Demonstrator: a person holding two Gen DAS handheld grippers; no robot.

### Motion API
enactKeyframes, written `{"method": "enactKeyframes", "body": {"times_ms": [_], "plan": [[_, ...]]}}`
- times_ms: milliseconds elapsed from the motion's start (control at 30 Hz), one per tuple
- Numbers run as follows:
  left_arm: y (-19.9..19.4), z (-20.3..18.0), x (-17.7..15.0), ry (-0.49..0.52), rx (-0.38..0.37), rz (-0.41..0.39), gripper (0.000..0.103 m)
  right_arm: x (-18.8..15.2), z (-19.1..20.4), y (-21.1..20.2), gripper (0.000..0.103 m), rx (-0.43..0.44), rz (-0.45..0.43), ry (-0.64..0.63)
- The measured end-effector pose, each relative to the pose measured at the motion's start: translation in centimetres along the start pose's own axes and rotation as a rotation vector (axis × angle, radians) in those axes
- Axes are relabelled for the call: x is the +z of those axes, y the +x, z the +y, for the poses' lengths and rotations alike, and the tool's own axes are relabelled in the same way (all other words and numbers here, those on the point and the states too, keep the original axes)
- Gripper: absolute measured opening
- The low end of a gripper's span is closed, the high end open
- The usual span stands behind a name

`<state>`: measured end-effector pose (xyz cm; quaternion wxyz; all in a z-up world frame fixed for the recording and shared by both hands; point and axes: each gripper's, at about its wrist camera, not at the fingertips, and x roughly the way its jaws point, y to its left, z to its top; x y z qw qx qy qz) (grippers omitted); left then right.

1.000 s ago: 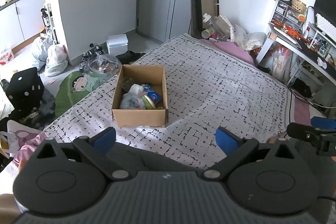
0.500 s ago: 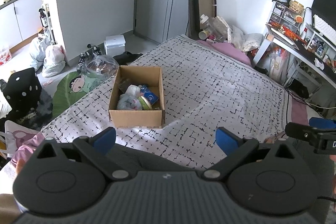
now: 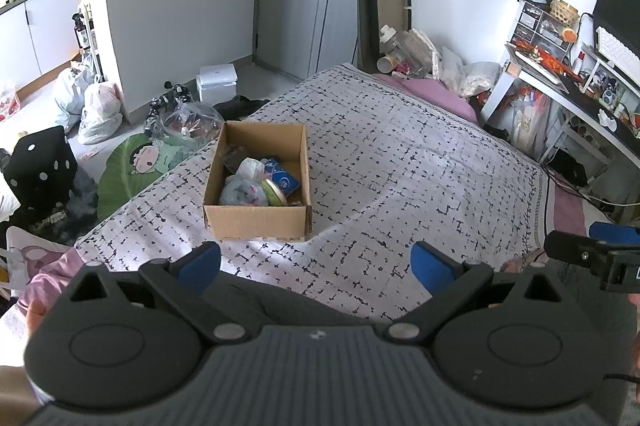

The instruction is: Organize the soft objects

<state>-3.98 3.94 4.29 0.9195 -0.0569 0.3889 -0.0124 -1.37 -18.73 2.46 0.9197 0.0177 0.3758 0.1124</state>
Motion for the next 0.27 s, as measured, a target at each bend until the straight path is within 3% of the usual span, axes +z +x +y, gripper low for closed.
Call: {"method": "enactKeyframes", "body": {"times_ms": [267], "plan": [[0.05,-0.48,-0.01,0.017,0.001,-0.013,0.101,-0.3,-0.28,0.23,0.103,0.006,0.006,0.007]]}}
